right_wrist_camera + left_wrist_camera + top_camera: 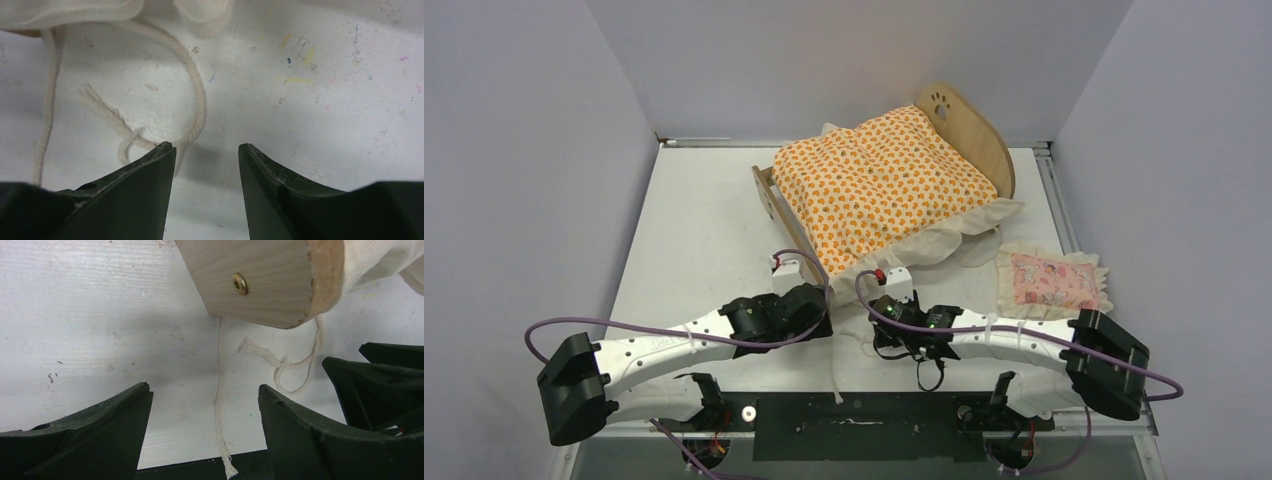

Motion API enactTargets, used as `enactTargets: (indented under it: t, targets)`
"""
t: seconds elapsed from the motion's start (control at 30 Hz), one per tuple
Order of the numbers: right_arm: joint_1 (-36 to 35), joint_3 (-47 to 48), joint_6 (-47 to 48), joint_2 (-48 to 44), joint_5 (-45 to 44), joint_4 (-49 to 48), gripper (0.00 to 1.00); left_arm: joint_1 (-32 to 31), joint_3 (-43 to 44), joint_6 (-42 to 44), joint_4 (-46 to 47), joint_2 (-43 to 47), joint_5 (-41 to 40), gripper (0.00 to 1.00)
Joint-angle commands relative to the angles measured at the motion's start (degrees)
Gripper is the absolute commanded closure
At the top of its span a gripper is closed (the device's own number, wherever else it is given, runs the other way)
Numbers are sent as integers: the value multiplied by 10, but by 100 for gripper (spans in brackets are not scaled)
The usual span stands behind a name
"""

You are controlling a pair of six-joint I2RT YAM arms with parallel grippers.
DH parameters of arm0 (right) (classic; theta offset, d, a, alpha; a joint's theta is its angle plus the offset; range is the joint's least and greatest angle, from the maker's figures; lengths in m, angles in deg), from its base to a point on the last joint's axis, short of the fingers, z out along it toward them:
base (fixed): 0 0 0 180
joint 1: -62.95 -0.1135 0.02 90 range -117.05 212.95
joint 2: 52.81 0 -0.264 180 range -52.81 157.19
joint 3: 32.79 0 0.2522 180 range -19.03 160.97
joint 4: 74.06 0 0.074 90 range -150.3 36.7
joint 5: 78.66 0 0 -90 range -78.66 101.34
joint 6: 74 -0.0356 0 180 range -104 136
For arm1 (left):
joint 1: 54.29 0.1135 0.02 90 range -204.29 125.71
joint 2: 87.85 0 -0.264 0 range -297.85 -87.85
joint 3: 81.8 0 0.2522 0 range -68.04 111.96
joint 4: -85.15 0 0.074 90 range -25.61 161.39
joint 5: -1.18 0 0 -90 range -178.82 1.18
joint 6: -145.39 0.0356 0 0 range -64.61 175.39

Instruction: Set up the pet bed

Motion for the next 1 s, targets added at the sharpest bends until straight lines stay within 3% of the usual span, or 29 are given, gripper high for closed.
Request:
enactTargets:
  t: [0.0,0.17,0.3,0.33,0.57,0.73,0.97]
  targets:
    - [8,-11,-56,29,-41,-66,50,-1,4,-3,10,-1,-13,24]
    - [11,-25,-71,86,-20,-89,55,-1,2,8,18,-1,-5,24]
    - [6,-25,-68,94,19,-58,90,-2,2,31,28,0,8,24]
    - [1,-26,-68,84,34,-49,94,-2,1,43,39,4,18,24]
    - [-4,5,-78,-29,97,-33,95,-8,-46,133,170,49,53,24]
    - [5,41,-98,-35,88,-51,95,-9,-96,196,286,83,75,24]
    - [12,66,-144,-38,93,-86,95,-24,-103,271,385,68,106,24]
